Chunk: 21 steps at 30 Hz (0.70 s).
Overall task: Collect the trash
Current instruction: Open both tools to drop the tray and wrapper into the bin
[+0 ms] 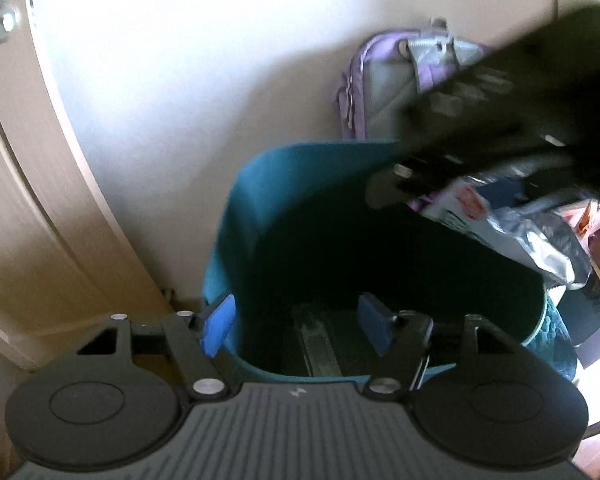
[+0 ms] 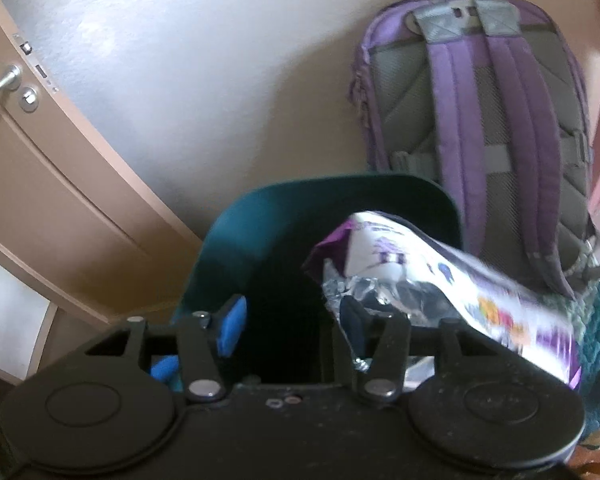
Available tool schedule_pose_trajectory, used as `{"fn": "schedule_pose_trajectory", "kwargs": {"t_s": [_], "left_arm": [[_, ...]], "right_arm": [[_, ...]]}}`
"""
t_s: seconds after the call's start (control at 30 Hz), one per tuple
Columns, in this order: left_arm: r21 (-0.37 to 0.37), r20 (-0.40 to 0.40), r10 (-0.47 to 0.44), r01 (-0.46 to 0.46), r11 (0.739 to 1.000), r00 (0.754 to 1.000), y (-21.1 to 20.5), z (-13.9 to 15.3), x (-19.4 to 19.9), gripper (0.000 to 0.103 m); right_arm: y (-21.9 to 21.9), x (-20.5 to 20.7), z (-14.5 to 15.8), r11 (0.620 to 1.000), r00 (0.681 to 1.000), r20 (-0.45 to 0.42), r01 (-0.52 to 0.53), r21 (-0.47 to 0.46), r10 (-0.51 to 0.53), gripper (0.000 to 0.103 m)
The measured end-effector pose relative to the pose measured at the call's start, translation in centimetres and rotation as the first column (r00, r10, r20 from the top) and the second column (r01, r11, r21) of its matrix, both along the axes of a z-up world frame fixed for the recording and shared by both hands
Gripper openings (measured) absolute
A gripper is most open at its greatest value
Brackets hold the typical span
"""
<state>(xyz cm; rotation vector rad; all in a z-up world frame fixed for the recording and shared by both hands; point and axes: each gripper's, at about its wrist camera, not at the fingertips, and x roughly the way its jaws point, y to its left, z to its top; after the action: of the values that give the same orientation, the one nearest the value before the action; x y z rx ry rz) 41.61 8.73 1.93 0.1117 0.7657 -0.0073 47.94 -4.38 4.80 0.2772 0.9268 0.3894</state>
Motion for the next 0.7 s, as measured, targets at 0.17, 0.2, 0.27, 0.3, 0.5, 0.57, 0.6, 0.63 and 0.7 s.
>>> {"fn": "schedule_pose_trajectory", "kwargs": {"t_s": [0.17, 0.2, 0.27, 0.3, 0.5, 0.57, 0.6, 0.63, 0.7], "left_arm": [[-0.019, 0.022, 0.005, -0.004, 1.0, 1.0, 1.6, 0.4, -1.4, 0.068], [-0.019, 0.023, 0.006, -0.006, 1.0, 1.0, 1.9, 0.4, -1.4, 0.068], [-0.023, 0.024, 0.007, -0.006, 1.0, 1.0, 2.4, 0.2, -1.3, 0.068], [-0.029, 0.026, 0.01, -0.009, 1.0, 1.0, 2.5, 0.1, -1.3, 0.068], [-0.045, 0.032, -0.004, 0.005, 0.999, 0.999, 2.3, 0.0, -0.5, 0.07], [-0.051, 0.038, -0.007, 0.008, 0.999, 0.999, 2.2, 0.1, -0.9, 0.07], [-0.052, 0.04, -0.01, 0.013, 0.999, 0.999, 2.4, 0.2, -1.3, 0.07], [-0.052, 0.043, -0.016, 0.018, 0.998, 0.999, 2.3, 0.3, -1.3, 0.07], [-0.055, 0.053, -0.024, 0.027, 0.998, 0.998, 2.2, 0.7, -2.4, 0.07]], "right_arm": [[2.9, 1.3, 1.9, 0.998, 0.999, 0.022, -0.045, 0.032, 0.045, 0.052], [3.5, 1.4, 2.3, 0.998, 0.998, 0.026, -0.058, 0.039, 0.057, 0.052], [4.5, 1.6, 2.9, 0.996, 0.996, 0.038, -0.083, 0.044, 0.082, 0.052], [5.0, 1.6, 3.2, 0.995, 0.995, 0.046, -0.09, 0.039, 0.088, 0.051], [5.4, 1.1, 2.5, 0.997, 0.996, 0.037, -0.076, -0.004, 0.077, 0.051], [5.0, 0.6, 2.5, 0.997, 0.997, 0.043, -0.069, -0.018, 0.07, 0.051], [4.6, 0.1, 2.6, 0.997, 0.996, 0.043, -0.071, -0.019, 0.072, 0.051], [4.1, -0.6, 2.8, 0.997, 0.996, 0.044, -0.073, -0.025, 0.074, 0.051], [3.2, -2.0, 3.3, 0.996, 0.995, 0.059, -0.076, -0.036, 0.078, 0.051]]}}
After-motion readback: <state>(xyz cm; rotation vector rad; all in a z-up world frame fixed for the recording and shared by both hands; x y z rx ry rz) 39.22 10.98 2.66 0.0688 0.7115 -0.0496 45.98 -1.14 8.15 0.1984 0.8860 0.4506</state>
